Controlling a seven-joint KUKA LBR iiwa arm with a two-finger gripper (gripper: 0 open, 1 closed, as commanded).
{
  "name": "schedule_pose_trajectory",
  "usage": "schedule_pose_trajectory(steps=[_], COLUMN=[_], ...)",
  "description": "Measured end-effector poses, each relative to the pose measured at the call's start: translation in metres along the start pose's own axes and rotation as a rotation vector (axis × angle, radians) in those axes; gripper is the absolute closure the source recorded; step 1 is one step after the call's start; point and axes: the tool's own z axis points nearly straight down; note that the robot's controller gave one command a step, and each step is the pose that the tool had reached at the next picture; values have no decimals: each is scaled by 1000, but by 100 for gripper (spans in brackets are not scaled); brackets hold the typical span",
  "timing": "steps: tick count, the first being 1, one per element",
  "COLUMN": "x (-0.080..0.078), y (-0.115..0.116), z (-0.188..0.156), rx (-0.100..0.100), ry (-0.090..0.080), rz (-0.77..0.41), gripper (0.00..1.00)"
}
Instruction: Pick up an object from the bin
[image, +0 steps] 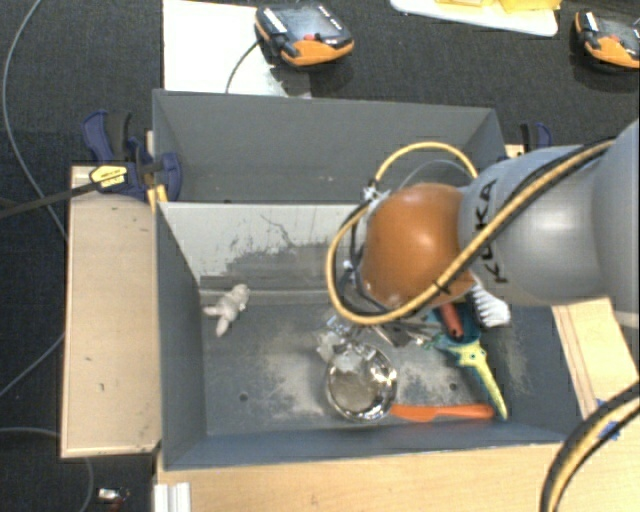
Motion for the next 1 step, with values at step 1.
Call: schedule_pose_trajectory(steps=[1], x=[-2], y=[-1], z=[-55], rx=[0], ry=[-2], rz=[2], gripper=[100])
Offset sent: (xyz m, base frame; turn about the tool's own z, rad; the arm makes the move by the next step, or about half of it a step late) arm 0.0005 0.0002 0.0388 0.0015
